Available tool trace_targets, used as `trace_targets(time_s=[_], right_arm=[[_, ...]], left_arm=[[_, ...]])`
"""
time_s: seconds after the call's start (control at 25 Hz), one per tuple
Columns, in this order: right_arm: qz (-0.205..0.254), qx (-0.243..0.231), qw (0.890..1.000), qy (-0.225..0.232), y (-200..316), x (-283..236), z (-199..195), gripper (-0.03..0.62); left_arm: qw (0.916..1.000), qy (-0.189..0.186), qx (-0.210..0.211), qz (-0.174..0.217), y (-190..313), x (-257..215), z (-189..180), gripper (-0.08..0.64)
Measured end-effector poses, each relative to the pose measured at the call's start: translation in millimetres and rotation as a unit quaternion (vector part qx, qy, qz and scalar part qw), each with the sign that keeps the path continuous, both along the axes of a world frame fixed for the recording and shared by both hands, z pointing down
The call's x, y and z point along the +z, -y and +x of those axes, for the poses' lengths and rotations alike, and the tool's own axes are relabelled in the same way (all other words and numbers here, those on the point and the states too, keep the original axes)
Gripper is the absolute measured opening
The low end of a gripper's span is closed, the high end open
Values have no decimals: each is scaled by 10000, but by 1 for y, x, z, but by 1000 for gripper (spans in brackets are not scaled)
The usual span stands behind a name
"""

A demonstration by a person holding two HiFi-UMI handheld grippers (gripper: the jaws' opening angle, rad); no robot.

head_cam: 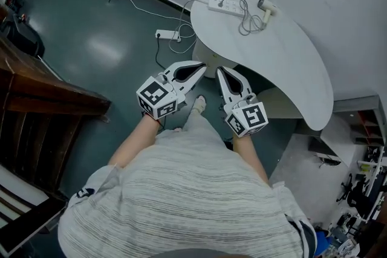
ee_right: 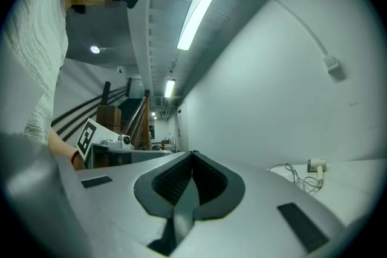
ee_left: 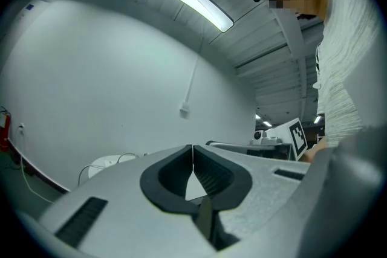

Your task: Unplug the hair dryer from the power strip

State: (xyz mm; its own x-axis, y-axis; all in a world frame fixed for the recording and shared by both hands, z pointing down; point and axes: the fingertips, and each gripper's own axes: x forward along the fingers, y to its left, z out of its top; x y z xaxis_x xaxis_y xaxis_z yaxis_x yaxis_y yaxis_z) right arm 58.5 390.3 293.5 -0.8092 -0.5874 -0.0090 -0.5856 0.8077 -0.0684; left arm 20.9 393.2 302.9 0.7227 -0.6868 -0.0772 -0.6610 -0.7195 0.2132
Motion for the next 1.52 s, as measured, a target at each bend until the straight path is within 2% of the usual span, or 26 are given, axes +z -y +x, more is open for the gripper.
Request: trace_targets(time_s=[0.48, 0.76, 1.16, 1.36, 1.52], right_arm=[[-39, -227, 9997, 1, 138, 7, -4, 26], [-150, -599, 9981, -54, 216, 9, -8, 26], [-141, -947, 9953, -157, 284, 8, -7, 28], [-325, -823, 9956, -320, 309, 21, -9, 28], [-482, -624, 9957, -486, 334, 32, -11, 28]], left_arm=[[9993, 90, -112, -333, 134, 12, 1, 8], [9985, 161, -329, -415, 218, 13, 6, 8], [9971, 484, -411, -426, 284, 18, 17, 8], [9956, 758, -315, -441, 308, 27, 10, 8], [9927, 1114, -76, -445, 335, 43, 6, 8]])
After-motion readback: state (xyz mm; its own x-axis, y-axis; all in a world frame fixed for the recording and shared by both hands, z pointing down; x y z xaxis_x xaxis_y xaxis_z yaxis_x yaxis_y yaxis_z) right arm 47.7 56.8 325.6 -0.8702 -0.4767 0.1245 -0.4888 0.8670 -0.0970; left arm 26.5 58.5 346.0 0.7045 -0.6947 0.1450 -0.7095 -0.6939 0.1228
